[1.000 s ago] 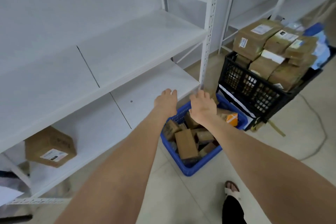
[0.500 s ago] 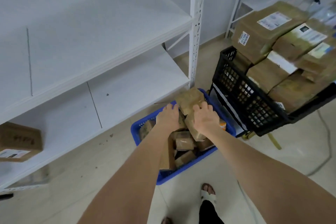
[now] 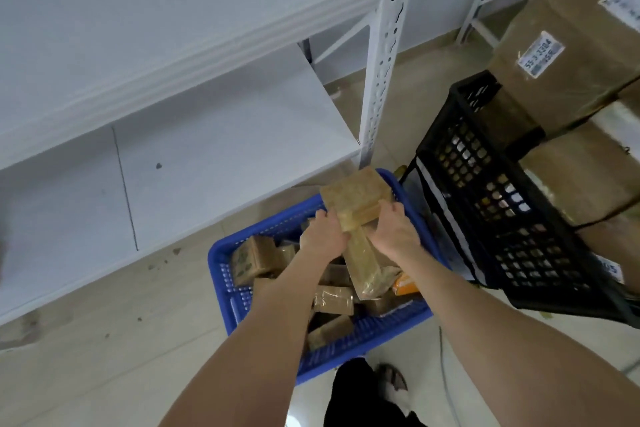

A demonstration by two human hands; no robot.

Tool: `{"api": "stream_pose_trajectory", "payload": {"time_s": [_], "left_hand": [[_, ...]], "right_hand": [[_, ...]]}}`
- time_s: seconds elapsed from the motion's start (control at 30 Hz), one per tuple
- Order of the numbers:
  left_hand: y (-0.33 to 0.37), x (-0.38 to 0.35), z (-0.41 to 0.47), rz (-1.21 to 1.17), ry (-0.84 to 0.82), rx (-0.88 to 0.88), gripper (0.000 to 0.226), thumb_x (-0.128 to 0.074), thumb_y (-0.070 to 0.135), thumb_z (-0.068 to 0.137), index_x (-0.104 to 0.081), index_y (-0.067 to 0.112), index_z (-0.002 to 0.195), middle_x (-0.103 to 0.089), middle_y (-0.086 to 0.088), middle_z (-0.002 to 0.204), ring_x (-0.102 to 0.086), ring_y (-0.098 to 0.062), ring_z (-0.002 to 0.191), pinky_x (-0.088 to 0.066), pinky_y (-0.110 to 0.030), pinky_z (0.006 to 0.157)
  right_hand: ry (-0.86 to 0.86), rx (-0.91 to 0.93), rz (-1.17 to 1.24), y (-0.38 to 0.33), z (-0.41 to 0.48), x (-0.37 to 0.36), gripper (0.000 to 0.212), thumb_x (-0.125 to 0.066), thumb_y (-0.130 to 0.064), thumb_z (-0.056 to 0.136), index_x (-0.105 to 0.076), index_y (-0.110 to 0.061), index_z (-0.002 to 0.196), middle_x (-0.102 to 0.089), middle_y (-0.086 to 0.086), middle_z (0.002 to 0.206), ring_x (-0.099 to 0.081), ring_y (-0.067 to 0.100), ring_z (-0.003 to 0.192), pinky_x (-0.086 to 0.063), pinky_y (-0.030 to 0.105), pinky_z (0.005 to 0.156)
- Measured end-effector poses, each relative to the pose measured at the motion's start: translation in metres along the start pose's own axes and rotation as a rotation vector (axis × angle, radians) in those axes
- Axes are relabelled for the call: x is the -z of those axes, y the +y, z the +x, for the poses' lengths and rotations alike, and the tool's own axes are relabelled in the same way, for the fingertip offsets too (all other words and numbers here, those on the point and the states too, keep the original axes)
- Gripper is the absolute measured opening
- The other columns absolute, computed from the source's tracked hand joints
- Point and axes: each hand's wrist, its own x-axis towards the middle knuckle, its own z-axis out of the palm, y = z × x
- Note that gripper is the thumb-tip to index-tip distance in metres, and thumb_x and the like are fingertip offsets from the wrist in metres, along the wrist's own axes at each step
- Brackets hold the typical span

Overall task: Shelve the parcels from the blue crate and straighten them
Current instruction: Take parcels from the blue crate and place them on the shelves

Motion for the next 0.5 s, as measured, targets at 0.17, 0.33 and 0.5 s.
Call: {"api": "stream_pose_trajectory", "payload": {"time_s": [0.17,0.33,0.5], "left_hand": [[-0.008,-0.046,0.075,-0.265,0.002,0.09,0.062,-0.053,0.032,0.094,-0.027,0.009,0.145,-0.037,-0.017,0.143,-0.045,-0.033,0.125,-0.041,-0.043,0.1],[-0.02,-0.079,0.136,-0.529,0.055,0.245,0.061,-0.058,0.033,0.091,-0.032,0.004,0.139,-0.044,-0.015,0.137,-0.046,-0.032,0.123,-0.042,-0.04,0.095],[-0.032,-0.101,0.155,-0.821,-0.004,0.354,0.061,-0.067,0.041,0.084,-0.045,0.009,0.131,-0.058,-0.004,0.126,-0.058,-0.025,0.112,-0.048,-0.038,0.095]], "right_hand": [[-0.001,-0.111,0.176,0.03,0.09,-0.037,0.092,-0.067,-0.039,0.085,-0.011,-0.017,0.154,-0.018,0.011,0.156,-0.036,0.034,0.136,-0.036,0.045,0.107],[0.005,-0.137,0.188,0.052,0.163,-0.058,0.11,-0.073,-0.044,0.08,0.002,-0.013,0.155,0.005,0.006,0.162,-0.017,0.032,0.146,-0.028,0.044,0.113],[-0.027,-0.143,0.236,0.057,0.186,-0.077,0.116,-0.077,-0.048,0.075,-0.001,-0.01,0.154,-0.008,0.012,0.16,-0.022,0.032,0.144,-0.027,0.046,0.114]]}}
